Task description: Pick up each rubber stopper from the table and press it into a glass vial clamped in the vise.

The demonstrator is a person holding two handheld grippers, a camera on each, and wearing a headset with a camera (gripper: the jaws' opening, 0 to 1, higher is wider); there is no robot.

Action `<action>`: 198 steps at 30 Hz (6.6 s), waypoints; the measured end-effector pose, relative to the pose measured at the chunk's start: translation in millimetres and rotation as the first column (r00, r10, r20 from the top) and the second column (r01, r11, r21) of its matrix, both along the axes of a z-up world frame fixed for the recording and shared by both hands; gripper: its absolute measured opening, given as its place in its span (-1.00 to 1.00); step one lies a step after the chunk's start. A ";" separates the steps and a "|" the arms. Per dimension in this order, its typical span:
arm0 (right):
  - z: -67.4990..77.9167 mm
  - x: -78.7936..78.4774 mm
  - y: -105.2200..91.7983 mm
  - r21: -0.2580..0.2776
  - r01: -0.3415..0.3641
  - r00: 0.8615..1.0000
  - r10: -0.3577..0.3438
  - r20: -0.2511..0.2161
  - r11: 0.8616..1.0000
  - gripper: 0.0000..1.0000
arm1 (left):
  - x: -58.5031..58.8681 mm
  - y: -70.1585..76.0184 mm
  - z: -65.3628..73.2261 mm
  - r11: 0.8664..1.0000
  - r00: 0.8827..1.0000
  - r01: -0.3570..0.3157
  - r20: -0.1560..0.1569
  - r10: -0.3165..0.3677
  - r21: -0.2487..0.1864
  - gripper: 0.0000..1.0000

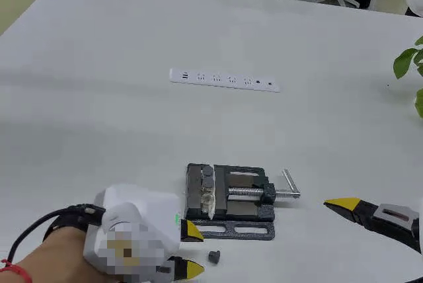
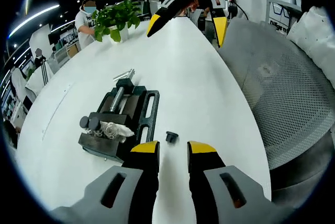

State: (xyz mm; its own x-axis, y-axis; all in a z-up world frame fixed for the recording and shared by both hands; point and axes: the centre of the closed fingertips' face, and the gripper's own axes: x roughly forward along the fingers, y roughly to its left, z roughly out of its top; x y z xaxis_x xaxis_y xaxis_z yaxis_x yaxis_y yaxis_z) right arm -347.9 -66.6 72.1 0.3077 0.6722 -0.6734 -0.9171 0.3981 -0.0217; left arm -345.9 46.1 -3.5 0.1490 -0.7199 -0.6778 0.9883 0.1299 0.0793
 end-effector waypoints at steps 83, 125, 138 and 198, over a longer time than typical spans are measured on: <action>61.1 -5.2 109.7 0.143 -0.298 0.933 0.319 -0.165 0.944 -0.34 | -9.0 1.0 126.0 0.813 0.939 -0.337 -0.110 0.326 -0.475 -0.90; 76.2 -26.9 134.3 0.111 -0.510 0.827 0.521 -0.211 0.853 -0.84 | -17.4 14.8 150.0 0.764 0.945 -0.316 -0.118 0.304 -0.563 -0.90; 74.9 -27.0 135.6 0.095 -0.523 0.823 0.530 -0.203 0.847 -0.86 | -17.9 15.2 148.7 0.774 0.949 -0.309 -0.119 0.293 -0.553 -0.90; 42.7 44.3 138.7 -0.069 -0.343 0.923 0.323 -0.209 0.937 -0.88 | 10.0 71.6 118.2 0.709 0.883 -0.438 -0.119 0.453 -0.552 -0.35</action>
